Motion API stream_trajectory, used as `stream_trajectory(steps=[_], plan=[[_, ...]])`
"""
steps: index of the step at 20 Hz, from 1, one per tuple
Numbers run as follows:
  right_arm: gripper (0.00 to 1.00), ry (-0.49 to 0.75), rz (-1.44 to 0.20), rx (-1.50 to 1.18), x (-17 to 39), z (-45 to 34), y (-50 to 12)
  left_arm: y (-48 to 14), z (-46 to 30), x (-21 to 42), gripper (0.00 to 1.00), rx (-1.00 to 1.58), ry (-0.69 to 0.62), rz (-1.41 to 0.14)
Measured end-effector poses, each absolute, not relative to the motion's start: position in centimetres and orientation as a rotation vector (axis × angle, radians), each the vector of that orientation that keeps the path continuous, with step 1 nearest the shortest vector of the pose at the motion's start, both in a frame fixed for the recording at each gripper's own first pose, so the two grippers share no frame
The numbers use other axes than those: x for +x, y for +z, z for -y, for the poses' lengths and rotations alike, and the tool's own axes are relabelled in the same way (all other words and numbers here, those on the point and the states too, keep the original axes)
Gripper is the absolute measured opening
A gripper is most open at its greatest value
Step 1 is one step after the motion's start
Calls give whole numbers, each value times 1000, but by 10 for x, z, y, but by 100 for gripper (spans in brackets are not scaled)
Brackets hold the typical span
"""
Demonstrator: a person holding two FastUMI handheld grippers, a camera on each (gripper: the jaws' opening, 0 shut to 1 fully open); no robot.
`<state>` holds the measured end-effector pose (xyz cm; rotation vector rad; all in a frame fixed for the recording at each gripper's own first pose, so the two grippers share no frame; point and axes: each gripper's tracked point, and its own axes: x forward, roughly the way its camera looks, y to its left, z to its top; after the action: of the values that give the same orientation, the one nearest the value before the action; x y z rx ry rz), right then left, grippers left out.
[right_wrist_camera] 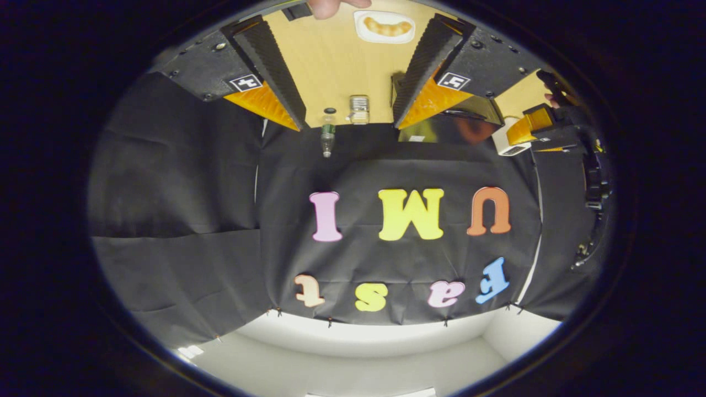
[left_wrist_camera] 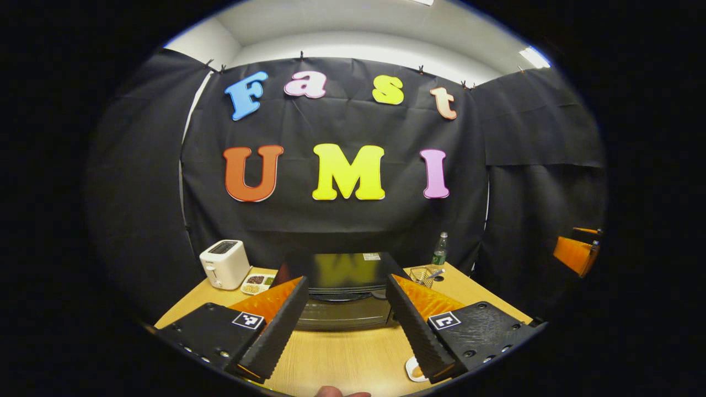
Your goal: Open the electric oven with the left hand, put the food in, and close the electric oven.
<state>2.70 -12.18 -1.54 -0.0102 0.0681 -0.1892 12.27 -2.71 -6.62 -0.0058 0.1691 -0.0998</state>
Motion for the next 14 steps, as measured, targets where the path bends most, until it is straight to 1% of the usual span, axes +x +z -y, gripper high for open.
stream_trajectory(steps=[1,2,3,6,7,8,14], plan=[[96,-203,-80,-12,29,130,-17,-73,26,136,93,-13,-98,-186],[100,-219,-87,-16,30,138,-19,-80,26,151,93,-20,-92,-201],[96,-234,-94,-18,31,147,-20,-85,25,165,93,-20,-86,-214],[96,-272,-123,-24,36,167,-28,-116,23,208,93,-17,-77,-282],[100,-283,-133,-26,39,173,-30,-129,22,220,93,-20,-73,-312],[97,-292,-145,-28,40,177,-33,-139,20,229,93,-23,-71,-337],[97,-317,-191,-22,56,188,-43,-184,14,262,93,-33,-56,-445]])
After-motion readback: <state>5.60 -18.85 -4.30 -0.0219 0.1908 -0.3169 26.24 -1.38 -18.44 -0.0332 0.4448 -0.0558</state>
